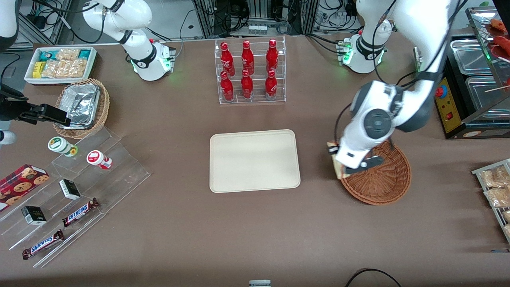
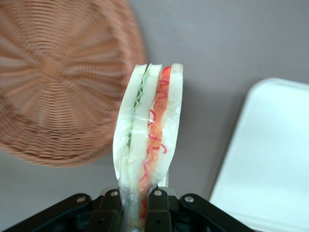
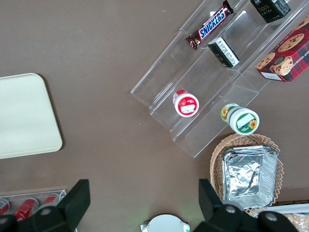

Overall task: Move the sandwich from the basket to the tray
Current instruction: 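Lift the sandwich out of the basket and carry it over the tray, then lower the sandwich onto the cream tray and open the left gripper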

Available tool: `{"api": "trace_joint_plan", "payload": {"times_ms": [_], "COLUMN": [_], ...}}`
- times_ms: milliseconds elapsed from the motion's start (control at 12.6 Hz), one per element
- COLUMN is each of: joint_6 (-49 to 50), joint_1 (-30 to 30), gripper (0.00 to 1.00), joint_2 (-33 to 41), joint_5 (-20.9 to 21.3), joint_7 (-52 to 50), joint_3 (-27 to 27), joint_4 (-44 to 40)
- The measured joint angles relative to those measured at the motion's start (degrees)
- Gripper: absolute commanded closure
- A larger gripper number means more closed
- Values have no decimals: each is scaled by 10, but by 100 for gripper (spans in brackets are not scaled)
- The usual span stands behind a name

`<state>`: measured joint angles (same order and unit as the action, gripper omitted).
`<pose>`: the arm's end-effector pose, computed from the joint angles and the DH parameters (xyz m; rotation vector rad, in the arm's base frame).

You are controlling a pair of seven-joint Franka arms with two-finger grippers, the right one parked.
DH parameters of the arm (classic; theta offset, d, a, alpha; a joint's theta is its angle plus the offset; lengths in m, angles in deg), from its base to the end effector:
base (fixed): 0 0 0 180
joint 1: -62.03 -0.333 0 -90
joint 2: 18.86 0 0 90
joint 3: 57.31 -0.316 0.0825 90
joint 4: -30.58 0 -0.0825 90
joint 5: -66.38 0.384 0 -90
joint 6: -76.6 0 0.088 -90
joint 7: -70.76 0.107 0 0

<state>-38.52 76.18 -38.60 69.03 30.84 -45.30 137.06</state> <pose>0.5505 -0.2599 0.3244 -3.0365 -0.3385 0.2645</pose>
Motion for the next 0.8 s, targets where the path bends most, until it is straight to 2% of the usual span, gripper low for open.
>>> {"api": "trace_joint_plan", "payload": {"times_ms": [239, 796], "joint_6": [0, -1], "joint_1": [66, 196], "gripper": [100, 100], "joint_2": [-55, -173], "joint_5": [1, 1], "joint_7": [-12, -141], "joint_3": [0, 0], "joint_4": [-61, -200]}}
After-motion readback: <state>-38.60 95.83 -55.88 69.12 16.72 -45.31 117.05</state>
